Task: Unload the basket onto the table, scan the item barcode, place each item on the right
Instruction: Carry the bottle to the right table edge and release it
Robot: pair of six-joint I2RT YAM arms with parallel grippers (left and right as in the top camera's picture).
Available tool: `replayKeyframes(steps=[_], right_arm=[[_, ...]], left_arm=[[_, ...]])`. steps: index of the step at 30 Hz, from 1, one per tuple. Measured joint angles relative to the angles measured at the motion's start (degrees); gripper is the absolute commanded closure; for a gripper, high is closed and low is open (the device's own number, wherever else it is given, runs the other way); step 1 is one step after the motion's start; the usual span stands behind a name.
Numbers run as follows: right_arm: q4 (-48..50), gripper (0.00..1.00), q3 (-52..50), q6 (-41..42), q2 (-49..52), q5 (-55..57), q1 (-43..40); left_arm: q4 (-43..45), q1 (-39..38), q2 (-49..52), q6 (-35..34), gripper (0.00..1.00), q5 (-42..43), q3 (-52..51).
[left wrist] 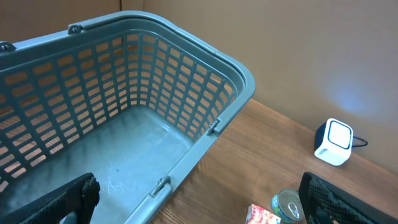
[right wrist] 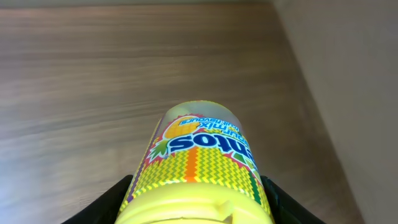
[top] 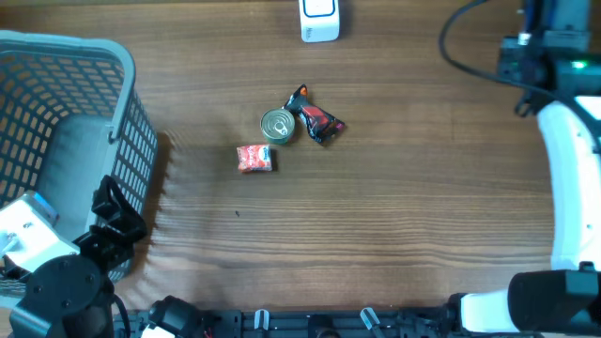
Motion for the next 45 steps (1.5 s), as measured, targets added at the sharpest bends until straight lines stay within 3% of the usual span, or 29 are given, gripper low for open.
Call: replayKeyframes(steps=[7,16,21,23,27,40,45], right_arm=[[5.31,0.5,-3.34,0.13,8.33,-4.72,-12.15],[8.11,0.49,-4.31,0.13,24.39,-8.04,-21.64],[9.35,0.43,-4.0,0.44,28.15,-8.72,-25.79],[9.55,0.33,-3.85,0.61,28.3,-9.79,-27.39],[8.9,0.0,-3.85,0.96,29.33,-11.26,-30.53],[1.92,0.0,-3.5,3.17,30.18,-15.15,-33.86],[-0.57,0.0,-3.52,3.98,23.74,-18.32,-33.57]], left_arm=[[0.09,0.0,0.0,0.0,0.0,0.04,0.0],[3.78,0.0,0.07,-0.02,0.0,3.93,0.0],[4.57,0.0,2.21,0.0,0.0,6.75,0.0],[4.76,0.0,4.15,0.0,0.0,7.85,0.0],[4.85,0.0,8.57,-0.02,0.0,9.14,0.0],[8.13,0.0,20.48,0.0,0.0,11.26,0.0],[10.49,0.0,21.11,0.02,0.0,11.47,0.0]])
